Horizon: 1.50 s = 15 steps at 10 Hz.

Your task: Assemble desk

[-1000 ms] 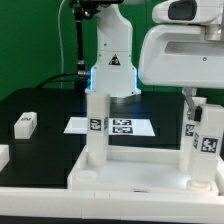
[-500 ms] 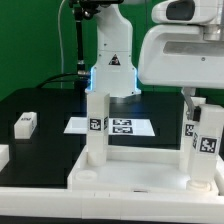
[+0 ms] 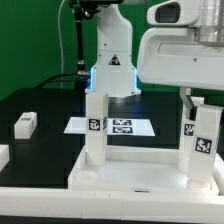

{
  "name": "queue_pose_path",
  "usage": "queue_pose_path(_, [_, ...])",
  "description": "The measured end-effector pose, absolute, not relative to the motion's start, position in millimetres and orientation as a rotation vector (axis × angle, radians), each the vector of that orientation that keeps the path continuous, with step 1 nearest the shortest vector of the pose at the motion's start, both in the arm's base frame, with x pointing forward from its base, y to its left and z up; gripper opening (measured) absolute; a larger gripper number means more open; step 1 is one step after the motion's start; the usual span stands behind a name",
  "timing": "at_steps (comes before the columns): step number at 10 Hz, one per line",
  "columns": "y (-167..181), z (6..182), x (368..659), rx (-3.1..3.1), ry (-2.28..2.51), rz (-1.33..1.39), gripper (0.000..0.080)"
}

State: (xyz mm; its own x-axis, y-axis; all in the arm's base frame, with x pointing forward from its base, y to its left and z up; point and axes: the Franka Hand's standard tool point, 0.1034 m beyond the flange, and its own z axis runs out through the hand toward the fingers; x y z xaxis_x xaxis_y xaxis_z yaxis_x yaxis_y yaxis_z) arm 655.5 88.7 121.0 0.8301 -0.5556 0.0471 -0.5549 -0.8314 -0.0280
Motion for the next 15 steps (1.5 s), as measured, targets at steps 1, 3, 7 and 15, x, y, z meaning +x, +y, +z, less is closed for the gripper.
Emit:
queue_pose_path(1, [88.7,120.9,655.9,-2.936,1.053,-0.085,0.0291])
queue_pose_path(3, [89.8,120.6,655.6,-2.829,1.279,-0.074,0.0291])
queue_pose_path(7, [92.0,120.0,655.2,-2.579,1.706,-0.054,0.0291])
queue_pose_path(15, [99.1,118.6,652.9,-2.562,1.728,-0.041,0.0641])
